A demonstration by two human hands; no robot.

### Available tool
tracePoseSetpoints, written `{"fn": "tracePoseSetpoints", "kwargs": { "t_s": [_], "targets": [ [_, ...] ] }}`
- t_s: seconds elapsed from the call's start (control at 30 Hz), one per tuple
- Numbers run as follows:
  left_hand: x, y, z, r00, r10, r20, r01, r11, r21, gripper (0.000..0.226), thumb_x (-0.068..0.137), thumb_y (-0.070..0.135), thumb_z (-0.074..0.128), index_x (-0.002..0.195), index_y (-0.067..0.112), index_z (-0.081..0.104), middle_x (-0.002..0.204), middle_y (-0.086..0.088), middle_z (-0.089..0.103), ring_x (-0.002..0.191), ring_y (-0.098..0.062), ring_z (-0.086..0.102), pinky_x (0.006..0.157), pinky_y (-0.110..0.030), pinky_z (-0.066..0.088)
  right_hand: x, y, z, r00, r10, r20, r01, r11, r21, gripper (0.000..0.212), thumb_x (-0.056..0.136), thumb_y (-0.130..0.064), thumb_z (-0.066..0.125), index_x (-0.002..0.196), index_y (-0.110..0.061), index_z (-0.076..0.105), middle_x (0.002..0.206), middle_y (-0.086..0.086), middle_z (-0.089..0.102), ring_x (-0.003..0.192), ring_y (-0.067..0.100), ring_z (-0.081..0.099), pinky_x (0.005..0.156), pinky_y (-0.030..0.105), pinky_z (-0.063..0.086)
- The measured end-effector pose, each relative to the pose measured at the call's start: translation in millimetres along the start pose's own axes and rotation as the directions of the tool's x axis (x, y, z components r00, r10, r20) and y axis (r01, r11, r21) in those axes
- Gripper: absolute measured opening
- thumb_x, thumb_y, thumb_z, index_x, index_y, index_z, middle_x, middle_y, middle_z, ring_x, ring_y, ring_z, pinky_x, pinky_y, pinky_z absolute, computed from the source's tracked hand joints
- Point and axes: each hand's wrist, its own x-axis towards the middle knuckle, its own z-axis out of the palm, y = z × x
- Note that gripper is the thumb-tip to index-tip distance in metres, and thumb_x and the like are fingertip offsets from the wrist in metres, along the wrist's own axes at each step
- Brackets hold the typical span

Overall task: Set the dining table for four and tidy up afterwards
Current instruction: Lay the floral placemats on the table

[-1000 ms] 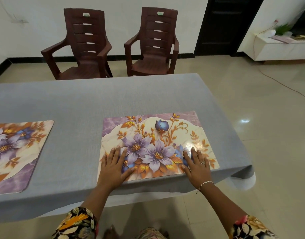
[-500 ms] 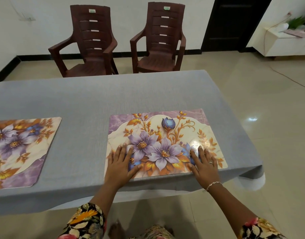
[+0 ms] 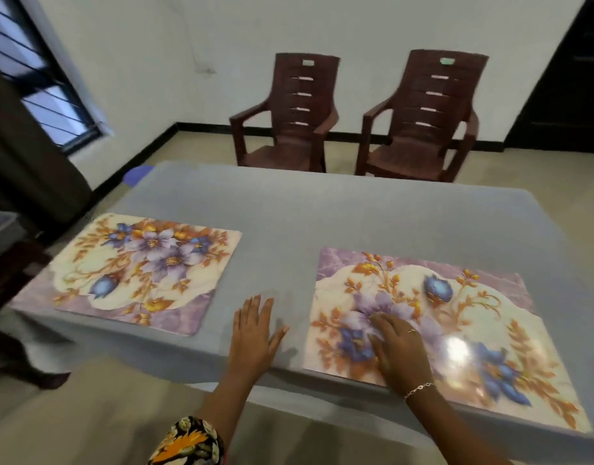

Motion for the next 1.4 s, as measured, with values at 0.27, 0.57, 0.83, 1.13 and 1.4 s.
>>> {"fn": "tracePoseSetpoints", "kwargs": {
  "t_s": [0.27, 0.57, 0.83, 1.13, 1.4],
  "targets": [
    [1.4, -140.8, -44.3, 0.99, -0.137, 0.027, 0.139, 0.982, -0.124, 0.081, 0.091, 0.065, 0.021, 0.122, -0.001, 0.057, 0.124, -0.024, 0.058, 0.113, -0.043, 0.057, 0.092, -0.054, 0.045, 63.2, -150.3, 63.0, 1.0, 0.007, -0.003, -0.005, 0.916, 0.402, 0.035, 0.085, -0.027, 0.041, 0.097, -0.006, 0.067, 0.093, 0.008, 0.068, 0.082, 0.014, 0.06, 0.077, 0.019, 0.041],
    [16.2, -216.0, -79.1, 0.981, 0.012, 0.196, -0.016, 1.0, 0.017, 0.064, 0.088, 0.049, 0.054, 0.14, 0.015, 0.038, 0.153, -0.003, 0.029, 0.139, -0.02, 0.028, 0.112, -0.029, 0.02, 122.8, -263.4, 108.7, 0.711, 0.452, 0.538, -0.695, 0.335, 0.636, 0.024, 0.091, 0.009, 0.037, 0.105, 0.0, 0.056, 0.074, 0.012, 0.057, 0.061, 0.02, 0.051, 0.054, 0.026, 0.043],
    [25.3, -224.4, -78.0, 0.98, 0.082, 0.18, -0.1, 0.991, 0.092, 0.067, 0.081, 0.057, 0.059, 0.135, 0.02, 0.041, 0.137, -0.001, 0.044, 0.12, -0.021, 0.044, 0.096, -0.032, 0.043, 137.8, -288.6, 127.4, 0.516, 0.62, 0.59, -0.802, 0.109, 0.587, 0.024, 0.096, -0.002, 0.036, 0.098, 0.0, 0.06, 0.082, 0.02, 0.065, 0.06, 0.026, 0.055, 0.052, 0.028, 0.049],
    [32.1, -224.6, -80.1, 0.976, 0.131, 0.173, -0.153, 0.98, 0.124, 0.064, 0.087, 0.056, 0.051, 0.137, 0.019, 0.039, 0.136, -0.004, 0.045, 0.118, -0.022, 0.048, 0.093, -0.03, 0.042, 144.4, -301.4, 126.2, 0.616, 0.631, 0.472, -0.75, 0.286, 0.596, 0.024, 0.094, -0.003, 0.042, 0.099, 0.0, 0.065, 0.096, 0.016, 0.065, 0.084, 0.032, 0.059, 0.067, 0.037, 0.054],
    [32.3, -232.7, -79.8, 0.969, 0.167, 0.181, -0.183, 0.98, 0.075, 0.058, 0.091, 0.054, 0.045, 0.138, 0.022, 0.039, 0.136, -0.002, 0.047, 0.118, -0.022, 0.05, 0.093, -0.03, 0.042, 145.6, -306.9, 115.7, 0.595, 0.574, 0.562, -0.755, 0.161, 0.635, 0.021, 0.098, -0.008, 0.038, 0.104, -0.005, 0.058, 0.102, 0.012, 0.062, 0.091, 0.029, 0.059, 0.073, 0.033, 0.053]
  ]
}}
